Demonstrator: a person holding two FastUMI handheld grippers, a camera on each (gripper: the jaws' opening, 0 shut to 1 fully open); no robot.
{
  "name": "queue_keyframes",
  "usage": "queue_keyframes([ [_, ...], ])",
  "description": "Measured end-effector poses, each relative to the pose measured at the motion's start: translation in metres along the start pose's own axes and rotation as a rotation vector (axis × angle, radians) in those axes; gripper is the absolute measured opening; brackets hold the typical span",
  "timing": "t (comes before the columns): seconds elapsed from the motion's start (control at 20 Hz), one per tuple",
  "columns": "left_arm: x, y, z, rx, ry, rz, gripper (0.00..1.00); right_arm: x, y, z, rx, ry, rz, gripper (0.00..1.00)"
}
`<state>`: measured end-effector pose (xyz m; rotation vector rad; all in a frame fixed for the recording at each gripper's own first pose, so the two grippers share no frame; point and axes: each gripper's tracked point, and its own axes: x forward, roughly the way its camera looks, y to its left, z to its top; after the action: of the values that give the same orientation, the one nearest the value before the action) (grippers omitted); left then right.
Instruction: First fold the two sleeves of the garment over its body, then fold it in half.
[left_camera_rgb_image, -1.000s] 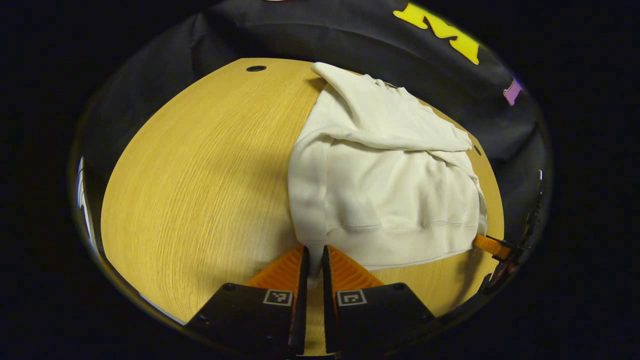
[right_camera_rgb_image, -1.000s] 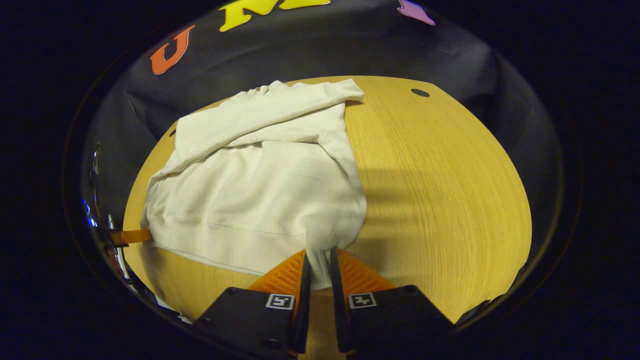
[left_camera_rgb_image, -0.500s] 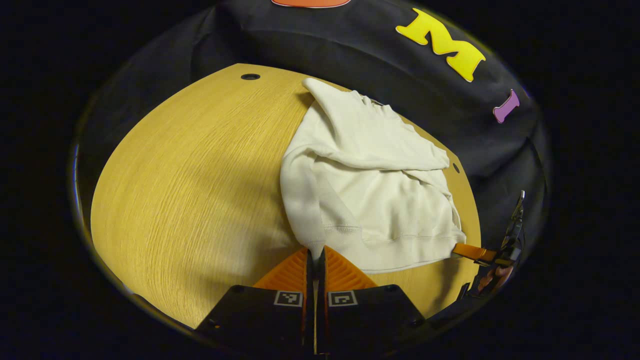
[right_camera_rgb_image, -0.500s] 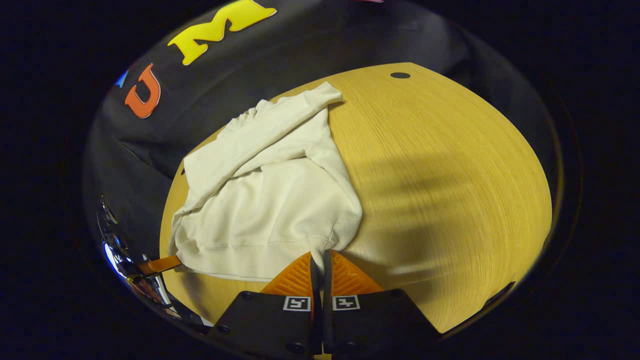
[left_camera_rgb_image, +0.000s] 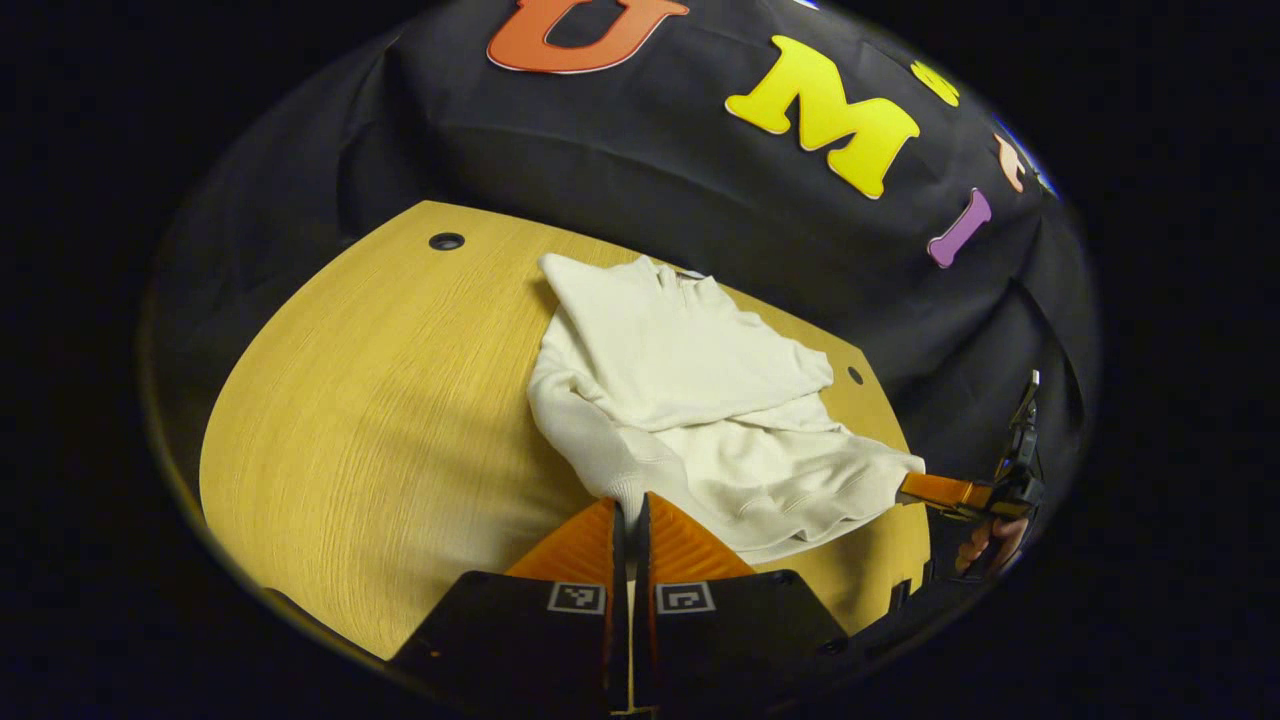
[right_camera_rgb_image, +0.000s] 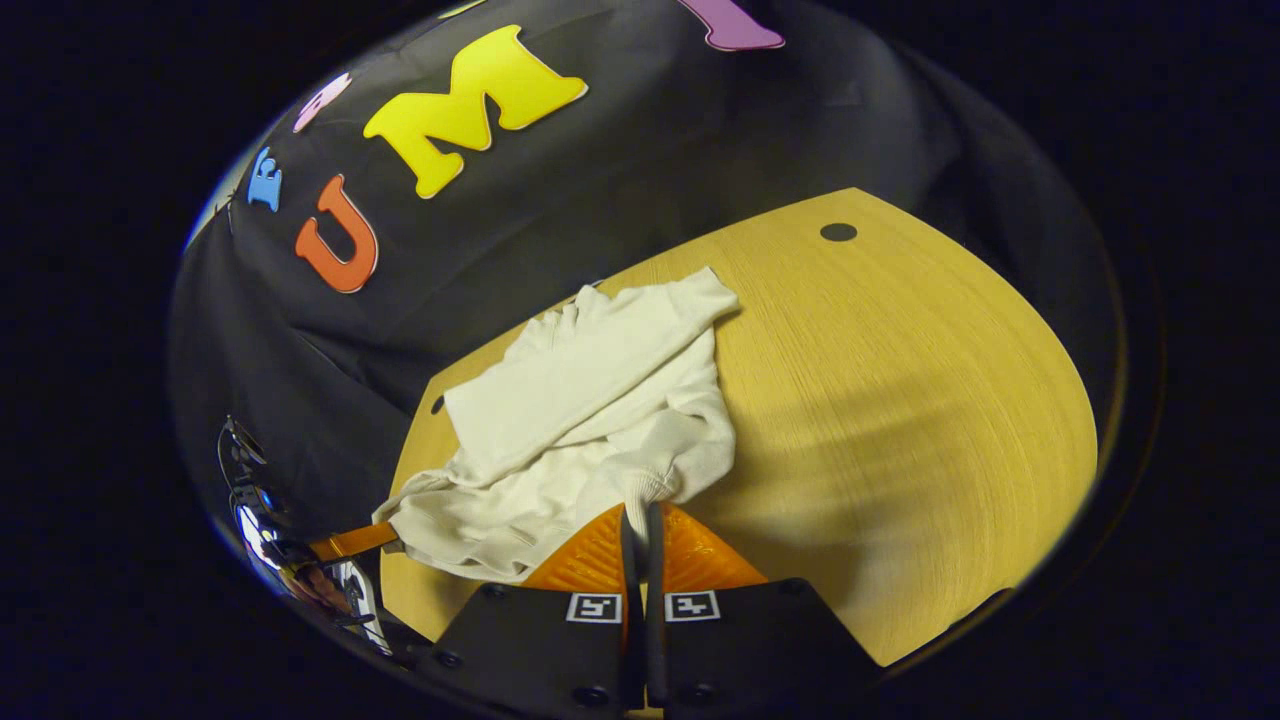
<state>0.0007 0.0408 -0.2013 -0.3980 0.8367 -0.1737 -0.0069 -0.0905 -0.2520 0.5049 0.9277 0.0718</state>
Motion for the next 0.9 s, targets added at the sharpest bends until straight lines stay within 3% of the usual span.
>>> queue_keyframes([
  [0.35,0.013,-0.032,0.121,-0.098,-0.158,-0.073,0.05,0.010,0.061,0.112,-0.061,-0.094,0.054,0.01],
  [0.6,0.031,-0.050,0.208,-0.125,-0.247,-0.121,0.04,0.039,0.090,0.197,-0.125,-0.152,0.041,0.01],
  [0.8,0.074,-0.046,0.251,-0.153,-0.262,-0.110,0.04,0.082,0.089,0.230,-0.136,-0.142,0.020,0.01],
  [0.9,0.106,-0.028,0.259,-0.180,-0.262,-0.061,0.04,0.113,0.080,0.231,-0.156,-0.112,0.009,0.01],
])
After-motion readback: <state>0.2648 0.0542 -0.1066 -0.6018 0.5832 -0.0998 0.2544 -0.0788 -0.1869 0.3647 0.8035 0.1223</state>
